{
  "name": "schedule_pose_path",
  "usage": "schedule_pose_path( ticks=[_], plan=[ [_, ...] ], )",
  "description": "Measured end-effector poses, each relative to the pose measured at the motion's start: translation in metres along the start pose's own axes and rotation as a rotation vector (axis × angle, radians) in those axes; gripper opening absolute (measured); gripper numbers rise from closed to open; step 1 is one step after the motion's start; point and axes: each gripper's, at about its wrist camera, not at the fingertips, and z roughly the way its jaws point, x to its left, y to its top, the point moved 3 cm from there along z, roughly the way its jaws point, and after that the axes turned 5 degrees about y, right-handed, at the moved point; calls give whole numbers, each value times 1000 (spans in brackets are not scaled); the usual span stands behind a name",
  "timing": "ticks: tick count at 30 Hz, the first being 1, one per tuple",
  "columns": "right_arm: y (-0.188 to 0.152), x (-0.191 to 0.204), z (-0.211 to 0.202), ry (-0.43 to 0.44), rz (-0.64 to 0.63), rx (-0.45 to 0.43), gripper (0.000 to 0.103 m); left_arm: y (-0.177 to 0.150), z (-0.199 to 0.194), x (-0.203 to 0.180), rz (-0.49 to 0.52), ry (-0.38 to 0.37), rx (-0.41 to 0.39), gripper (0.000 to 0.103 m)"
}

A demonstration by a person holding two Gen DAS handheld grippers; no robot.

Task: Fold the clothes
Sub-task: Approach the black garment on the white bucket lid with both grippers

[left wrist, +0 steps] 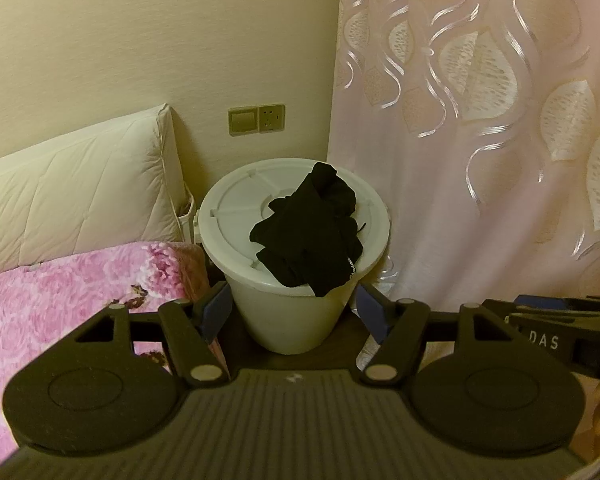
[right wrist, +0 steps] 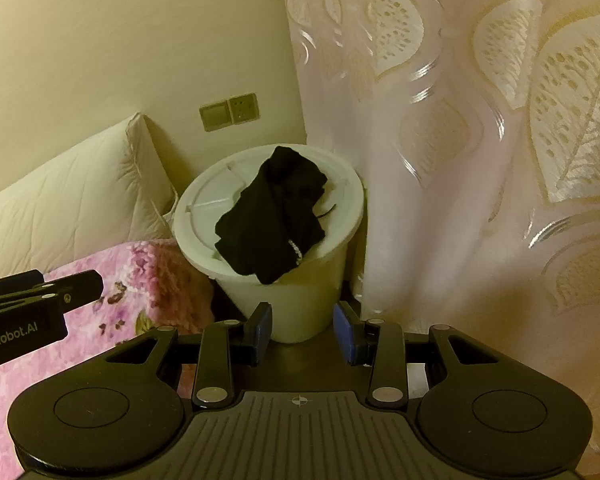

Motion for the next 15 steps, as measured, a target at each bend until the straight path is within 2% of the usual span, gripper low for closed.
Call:
schedule_pose_path(
  ticks=[15],
  plan=[
    [6,20,11,5,-19,10,38,12,2,19,-5,5,24,65]
  ],
)
